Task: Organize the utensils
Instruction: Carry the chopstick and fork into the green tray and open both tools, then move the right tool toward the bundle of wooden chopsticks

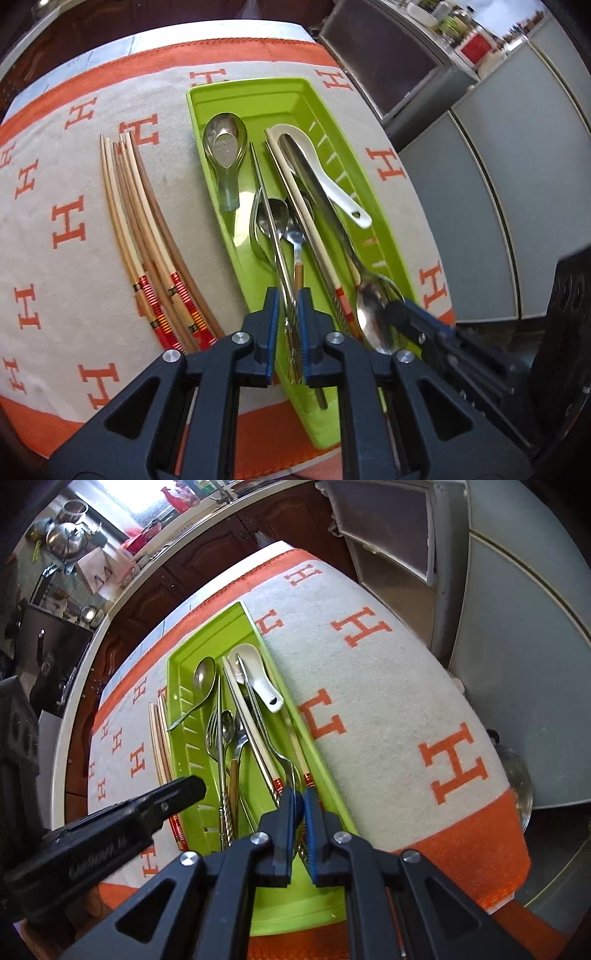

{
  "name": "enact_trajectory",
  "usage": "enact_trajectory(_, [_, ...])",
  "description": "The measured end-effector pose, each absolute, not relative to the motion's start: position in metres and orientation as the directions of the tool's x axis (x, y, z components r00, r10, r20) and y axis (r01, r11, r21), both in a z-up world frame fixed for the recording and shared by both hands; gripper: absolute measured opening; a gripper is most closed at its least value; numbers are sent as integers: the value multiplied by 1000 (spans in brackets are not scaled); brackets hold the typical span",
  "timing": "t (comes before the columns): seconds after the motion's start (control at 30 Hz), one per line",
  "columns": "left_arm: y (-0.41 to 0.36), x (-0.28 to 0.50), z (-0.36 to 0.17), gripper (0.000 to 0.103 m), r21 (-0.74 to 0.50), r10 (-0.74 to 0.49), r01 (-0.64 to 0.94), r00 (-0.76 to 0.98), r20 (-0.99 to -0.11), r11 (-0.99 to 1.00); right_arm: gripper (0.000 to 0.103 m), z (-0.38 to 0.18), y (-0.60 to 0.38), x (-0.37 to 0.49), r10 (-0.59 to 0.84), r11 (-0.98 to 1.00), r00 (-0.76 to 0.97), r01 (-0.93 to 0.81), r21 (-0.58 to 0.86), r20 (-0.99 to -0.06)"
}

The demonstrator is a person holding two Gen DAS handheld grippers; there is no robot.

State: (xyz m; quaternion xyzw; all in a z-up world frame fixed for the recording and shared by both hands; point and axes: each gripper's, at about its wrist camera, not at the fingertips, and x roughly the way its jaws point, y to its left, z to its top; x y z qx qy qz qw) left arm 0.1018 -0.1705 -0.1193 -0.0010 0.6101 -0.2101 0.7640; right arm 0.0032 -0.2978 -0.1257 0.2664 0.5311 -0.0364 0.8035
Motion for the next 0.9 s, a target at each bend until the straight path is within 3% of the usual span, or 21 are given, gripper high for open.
enact_trajectory(0.07, [-167,94,-114,17,-268,-341,355,161,-926,896,9,-125,-294,3,230,862,434,325,389,-871])
enact_trajectory(0.13, [-163,84,-107,41,-232,-316,370,184,-931,900,11,-123,-292,4,229,867,437,316,387,-870])
enact_trajectory(0.2, [-156,75,-98,50,-209,-307,377,224,-925,903,14,-121,-288,3,213,875,444,311,372,-871])
enact_trajectory(0.9, [-66,63,-81,50,-112,-197,256,335,-921,960,14,-101,-242,-1,215,919,451,206,336,-866])
